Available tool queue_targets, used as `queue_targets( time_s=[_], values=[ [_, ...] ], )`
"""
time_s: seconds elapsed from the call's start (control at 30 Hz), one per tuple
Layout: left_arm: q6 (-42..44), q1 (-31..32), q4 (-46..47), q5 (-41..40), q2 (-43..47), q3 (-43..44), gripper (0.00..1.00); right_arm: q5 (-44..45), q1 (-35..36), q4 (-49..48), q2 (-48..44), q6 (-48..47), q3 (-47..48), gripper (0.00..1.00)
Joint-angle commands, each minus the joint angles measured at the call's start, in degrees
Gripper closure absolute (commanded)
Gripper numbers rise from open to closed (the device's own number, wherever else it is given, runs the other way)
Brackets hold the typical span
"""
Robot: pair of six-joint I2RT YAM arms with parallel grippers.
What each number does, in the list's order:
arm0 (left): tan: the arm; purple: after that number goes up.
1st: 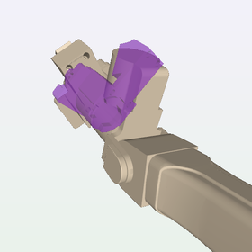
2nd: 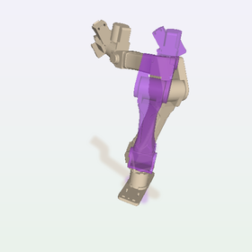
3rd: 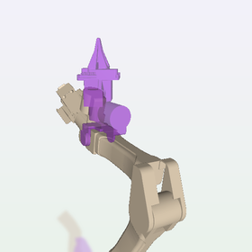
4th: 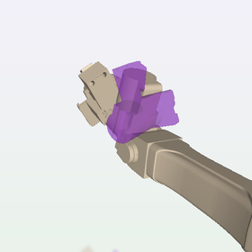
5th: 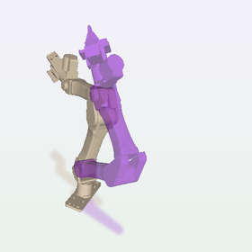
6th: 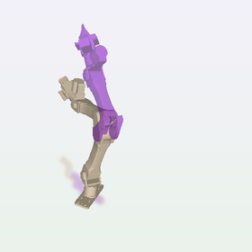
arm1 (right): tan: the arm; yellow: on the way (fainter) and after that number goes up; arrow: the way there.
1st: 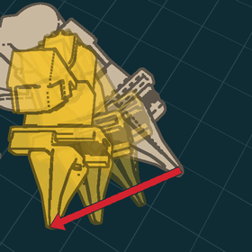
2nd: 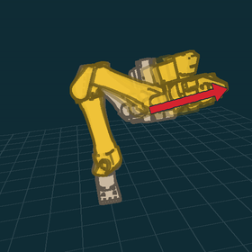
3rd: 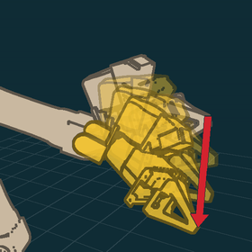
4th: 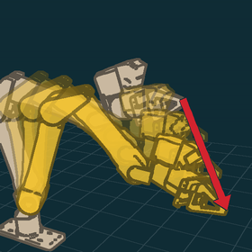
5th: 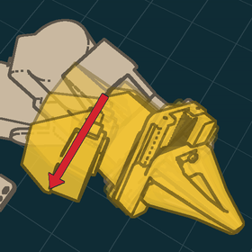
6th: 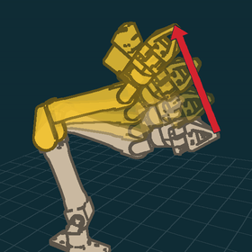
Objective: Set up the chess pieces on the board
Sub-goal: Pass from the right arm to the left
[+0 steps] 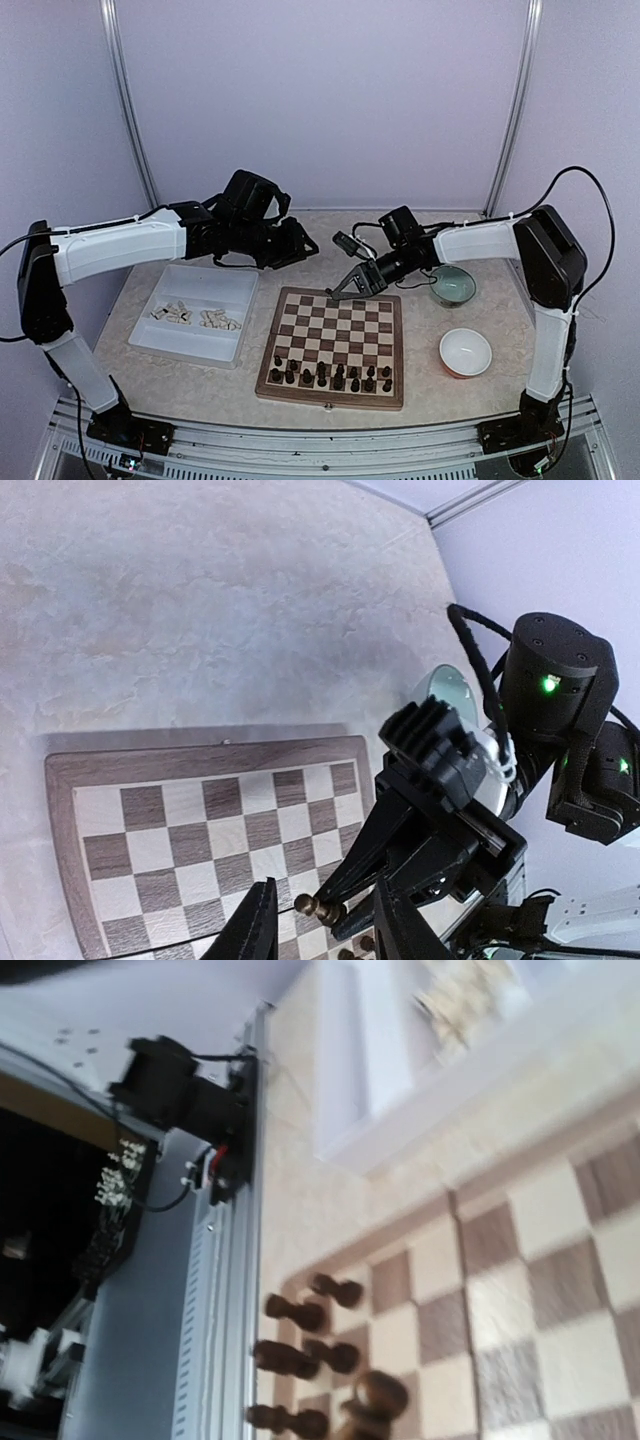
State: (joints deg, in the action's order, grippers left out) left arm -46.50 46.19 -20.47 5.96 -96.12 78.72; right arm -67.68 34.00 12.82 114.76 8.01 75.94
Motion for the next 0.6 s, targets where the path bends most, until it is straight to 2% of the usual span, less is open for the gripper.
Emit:
queue_targets(
  time_s=[0.0, 0.37, 0.57],
  values=[
    [-2.79, -0.23, 10.85, 4.85, 0.65, -4.41, 0.66, -2.43, -0.38, -5.81, -5.58, -4.50, -2.26, 0.95],
    [-10.01, -0.48, 26.46, 15.19, 0.75, -13.37, 0.71, -1.43, -0.38, -5.66, -7.24, -5.60, -2.01, 0.94],
    [-11.69, -0.77, 27.70, 18.06, -0.21, -13.86, 0.74, -1.33, -0.34, -5.70, -7.09, -5.31, -1.72, 0.94]
  ],
)
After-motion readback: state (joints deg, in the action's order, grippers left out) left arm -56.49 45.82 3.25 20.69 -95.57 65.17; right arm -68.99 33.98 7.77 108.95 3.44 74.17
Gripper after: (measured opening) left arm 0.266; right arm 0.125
